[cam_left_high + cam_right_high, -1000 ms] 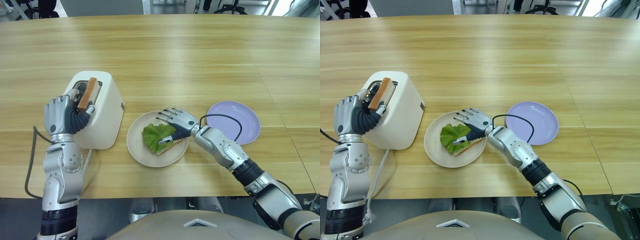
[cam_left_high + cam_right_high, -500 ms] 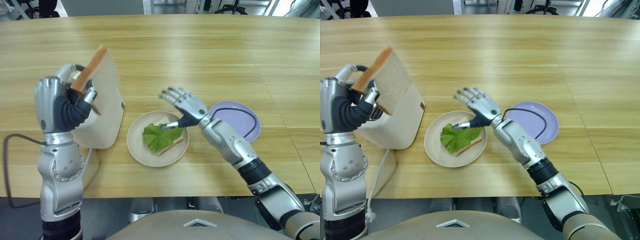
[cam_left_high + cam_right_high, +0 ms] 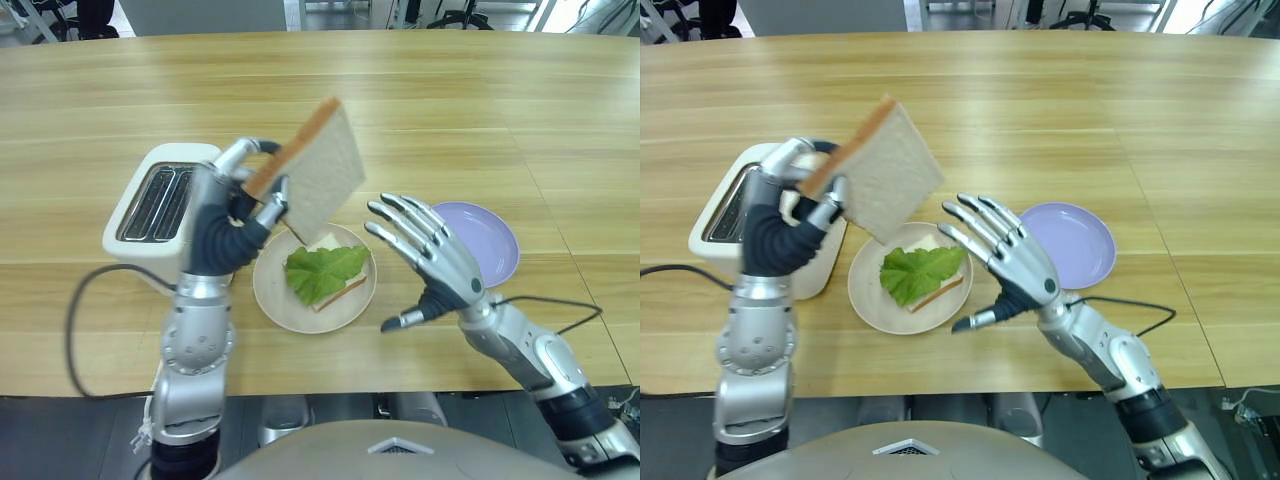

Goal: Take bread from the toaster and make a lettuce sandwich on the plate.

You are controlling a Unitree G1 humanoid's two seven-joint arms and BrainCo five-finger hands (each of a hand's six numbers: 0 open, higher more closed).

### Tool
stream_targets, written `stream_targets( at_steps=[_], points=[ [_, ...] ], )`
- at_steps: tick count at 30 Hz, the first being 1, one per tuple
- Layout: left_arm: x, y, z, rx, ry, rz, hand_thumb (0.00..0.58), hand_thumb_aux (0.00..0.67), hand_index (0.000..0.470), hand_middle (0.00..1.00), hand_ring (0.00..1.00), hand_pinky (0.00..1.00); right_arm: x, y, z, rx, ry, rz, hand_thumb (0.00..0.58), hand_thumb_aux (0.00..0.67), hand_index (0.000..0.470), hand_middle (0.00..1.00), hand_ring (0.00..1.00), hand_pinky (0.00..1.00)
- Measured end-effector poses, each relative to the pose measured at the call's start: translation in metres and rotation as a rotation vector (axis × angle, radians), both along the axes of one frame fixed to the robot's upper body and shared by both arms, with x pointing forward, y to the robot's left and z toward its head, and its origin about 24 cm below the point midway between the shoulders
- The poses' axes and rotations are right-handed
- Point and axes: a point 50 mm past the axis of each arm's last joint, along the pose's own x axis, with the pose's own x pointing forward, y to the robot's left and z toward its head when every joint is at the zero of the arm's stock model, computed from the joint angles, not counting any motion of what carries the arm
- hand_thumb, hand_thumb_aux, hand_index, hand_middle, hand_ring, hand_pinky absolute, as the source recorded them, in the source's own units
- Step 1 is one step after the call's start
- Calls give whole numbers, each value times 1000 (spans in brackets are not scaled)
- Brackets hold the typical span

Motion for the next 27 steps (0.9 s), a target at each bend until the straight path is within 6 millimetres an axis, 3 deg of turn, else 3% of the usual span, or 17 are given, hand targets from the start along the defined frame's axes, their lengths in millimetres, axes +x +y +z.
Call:
stream_targets(
  at_steps=[3,12,18,27],
  points=[
    [6,0,-34,-3,141,-15,580,670,460,1000,1000,1000,-5,-1,0,5,-18,2,0,0,0,0,0,0],
    [18,11,-89,-54,381,-44,580,670,460,1000,1000,1000,-18,15,-16,-80,-19,46,0,0,0,0,0,0],
    [24,24,-102,-55,449,-12,580,670,460,1000,1000,1000,-2,29,-40,-222,91,25,0,0,0,0,0,0],
    [27,36,-122,116,560,50,580,670,460,1000,1000,1000,18,47,-93,-505,347,-63,0,0,0,0,0,0]
  ],
)
